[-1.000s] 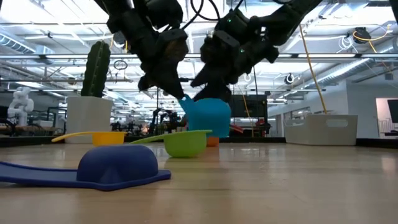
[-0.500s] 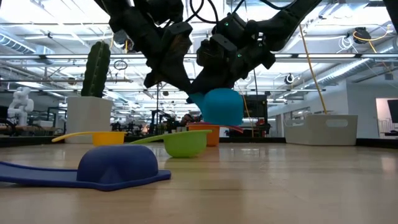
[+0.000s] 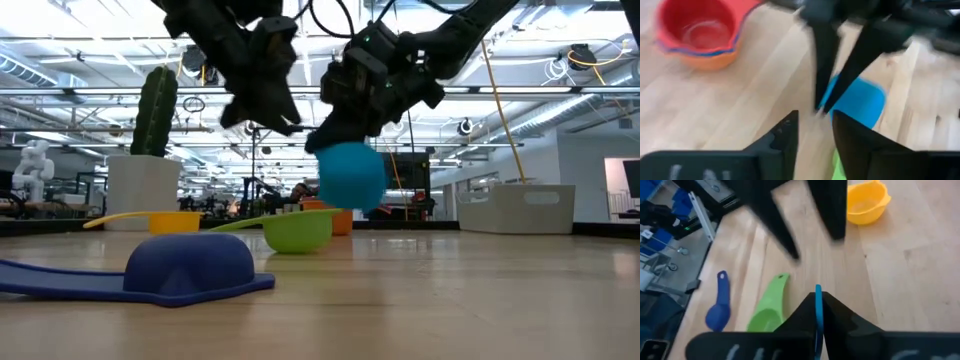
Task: Nest measuring cups in basket
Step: Stack the light blue measuring cup on top of the red measuring cup
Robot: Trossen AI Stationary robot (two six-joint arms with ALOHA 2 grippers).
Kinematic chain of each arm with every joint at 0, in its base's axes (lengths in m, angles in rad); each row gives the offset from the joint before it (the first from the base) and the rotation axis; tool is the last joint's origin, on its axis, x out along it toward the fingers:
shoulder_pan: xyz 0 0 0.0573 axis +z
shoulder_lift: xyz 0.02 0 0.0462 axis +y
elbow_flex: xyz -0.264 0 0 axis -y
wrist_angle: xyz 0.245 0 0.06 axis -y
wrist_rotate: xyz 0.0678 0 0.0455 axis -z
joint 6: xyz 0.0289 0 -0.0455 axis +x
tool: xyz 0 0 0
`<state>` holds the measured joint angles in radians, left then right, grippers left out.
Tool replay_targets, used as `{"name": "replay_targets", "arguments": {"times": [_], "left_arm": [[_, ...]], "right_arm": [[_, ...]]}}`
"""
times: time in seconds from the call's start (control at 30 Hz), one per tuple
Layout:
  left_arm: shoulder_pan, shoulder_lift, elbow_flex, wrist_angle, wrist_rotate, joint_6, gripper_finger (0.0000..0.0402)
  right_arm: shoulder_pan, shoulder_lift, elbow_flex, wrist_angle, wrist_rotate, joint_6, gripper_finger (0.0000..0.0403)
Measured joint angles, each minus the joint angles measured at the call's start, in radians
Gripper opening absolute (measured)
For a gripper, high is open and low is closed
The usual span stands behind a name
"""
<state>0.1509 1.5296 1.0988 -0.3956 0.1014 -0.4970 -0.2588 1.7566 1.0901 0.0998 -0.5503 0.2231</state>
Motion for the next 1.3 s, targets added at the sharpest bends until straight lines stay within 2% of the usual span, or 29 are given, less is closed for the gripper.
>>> {"name": "replay_targets", "arguments": {"times": [0.17, 0.33, 0.5, 0.83, 1.13, 1.3], "left_arm": [[0.021, -0.070, 0.001, -0.140, -0.004, -0.031, 0.0158], [0.032, -0.124, 0.000, -0.183, 0.003, -0.032, 0.0160], [0.031, -0.172, 0.000, -0.095, 0.003, -0.029, 0.0149], [0.001, -0.183, 0.000, 0.149, 0.007, 0.003, 0.0145], [-0.072, -0.182, 0.000, 0.289, 0.000, 0.046, 0.0148], [-0.084, -0.173, 0.000, 0.293, -0.049, -0.004, 0.0193]], "right_arm": [[-0.018, -0.075, 0.000, -0.035, -0.003, 0.001, 0.0004], [-0.034, -0.184, 0.000, -0.037, -0.001, 0.004, 0.0002], [-0.056, -0.301, 0.000, -0.025, 0.004, 0.068, 0.0001], [-0.102, -0.487, 0.000, 0.033, 0.143, 0.105, 0.0001], [-0.122, -0.524, 0.000, 0.138, 0.158, 0.125, 0.0000], [-0.121, -0.513, 0.000, 0.228, 0.157, 0.165, 0.0000]]}}
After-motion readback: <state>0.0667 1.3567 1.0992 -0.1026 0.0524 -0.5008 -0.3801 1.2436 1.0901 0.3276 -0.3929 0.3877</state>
